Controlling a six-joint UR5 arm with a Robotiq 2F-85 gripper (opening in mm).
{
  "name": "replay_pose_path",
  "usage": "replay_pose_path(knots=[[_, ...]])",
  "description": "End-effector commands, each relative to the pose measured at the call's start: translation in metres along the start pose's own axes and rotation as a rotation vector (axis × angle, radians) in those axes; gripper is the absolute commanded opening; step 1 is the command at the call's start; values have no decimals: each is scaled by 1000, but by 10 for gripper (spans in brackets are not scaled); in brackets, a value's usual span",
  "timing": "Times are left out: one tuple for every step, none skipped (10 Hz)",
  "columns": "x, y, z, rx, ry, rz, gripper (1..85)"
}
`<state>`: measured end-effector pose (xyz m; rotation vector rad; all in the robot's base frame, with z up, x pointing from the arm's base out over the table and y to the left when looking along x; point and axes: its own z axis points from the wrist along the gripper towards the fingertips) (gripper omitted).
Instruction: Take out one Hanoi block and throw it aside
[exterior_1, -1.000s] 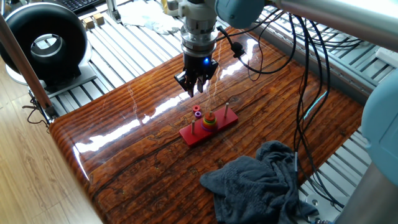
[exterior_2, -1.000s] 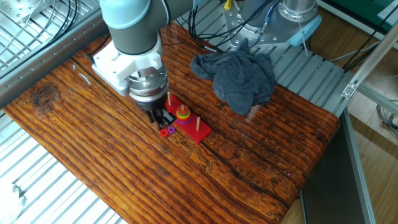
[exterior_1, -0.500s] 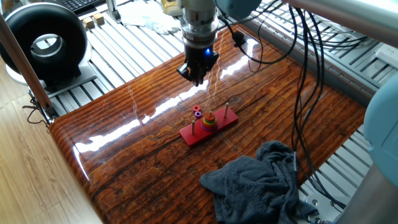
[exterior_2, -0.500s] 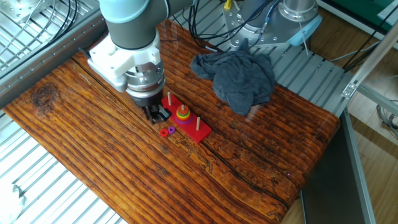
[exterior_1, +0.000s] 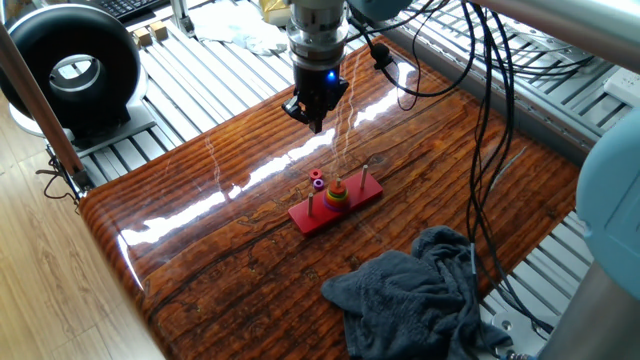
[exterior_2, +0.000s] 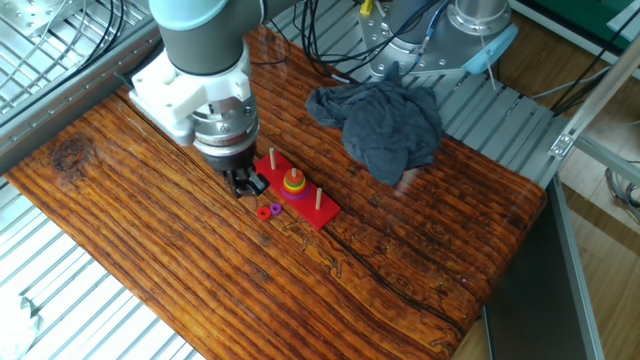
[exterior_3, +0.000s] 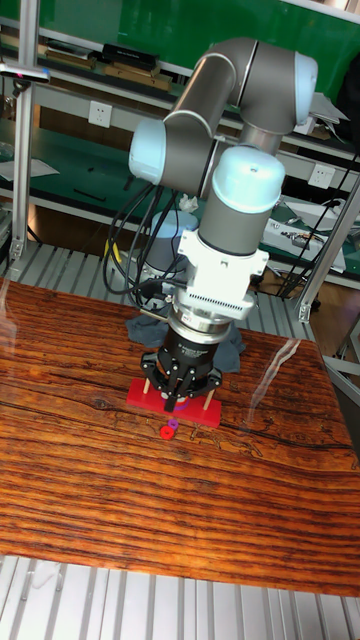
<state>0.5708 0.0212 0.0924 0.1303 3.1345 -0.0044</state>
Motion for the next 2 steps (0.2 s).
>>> replay_pose_path(knots=[[3, 7, 3, -32, 30, 34, 53], [5, 7, 2, -31, 36, 40, 50]])
